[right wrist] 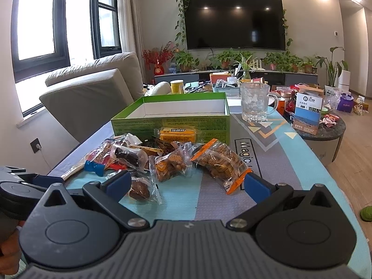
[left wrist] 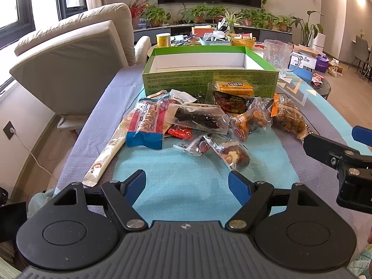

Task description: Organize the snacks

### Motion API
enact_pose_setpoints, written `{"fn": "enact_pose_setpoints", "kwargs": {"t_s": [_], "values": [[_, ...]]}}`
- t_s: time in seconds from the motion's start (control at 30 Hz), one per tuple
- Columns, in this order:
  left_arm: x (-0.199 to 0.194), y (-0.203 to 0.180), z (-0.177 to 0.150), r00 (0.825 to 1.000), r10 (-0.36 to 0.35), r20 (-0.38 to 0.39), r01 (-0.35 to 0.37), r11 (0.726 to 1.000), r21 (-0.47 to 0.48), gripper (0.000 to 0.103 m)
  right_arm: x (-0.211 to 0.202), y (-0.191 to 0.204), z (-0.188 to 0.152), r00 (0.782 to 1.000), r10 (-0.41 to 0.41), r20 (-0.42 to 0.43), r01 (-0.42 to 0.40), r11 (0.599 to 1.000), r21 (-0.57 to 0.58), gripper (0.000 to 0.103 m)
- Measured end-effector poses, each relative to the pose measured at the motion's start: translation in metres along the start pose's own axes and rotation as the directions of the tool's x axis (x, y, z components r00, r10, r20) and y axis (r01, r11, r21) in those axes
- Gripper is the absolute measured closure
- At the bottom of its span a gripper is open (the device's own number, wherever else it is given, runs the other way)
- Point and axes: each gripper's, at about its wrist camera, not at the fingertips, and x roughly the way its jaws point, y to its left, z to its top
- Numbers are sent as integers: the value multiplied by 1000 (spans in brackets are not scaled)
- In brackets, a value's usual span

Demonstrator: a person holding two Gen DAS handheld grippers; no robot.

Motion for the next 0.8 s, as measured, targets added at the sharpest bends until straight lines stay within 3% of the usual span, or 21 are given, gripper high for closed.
{"fn": "enact_pose_setpoints", "kwargs": {"t_s": [0.5,0.63,0.8], "values": [[0,3,1,1000,-2,-2,2,1000,-7,27,0,2,1,1000,5,1,-5,1000,-14,46],[1,3,0,1000,-26,5,26,1000,7,27,2,3,1,1000,4,-3,-4,1000,-15,46],[1,4,2,1000,-7,30,5,999,41,27,6,2,0,1000,-1,-11,1,1000,-12,46]]}}
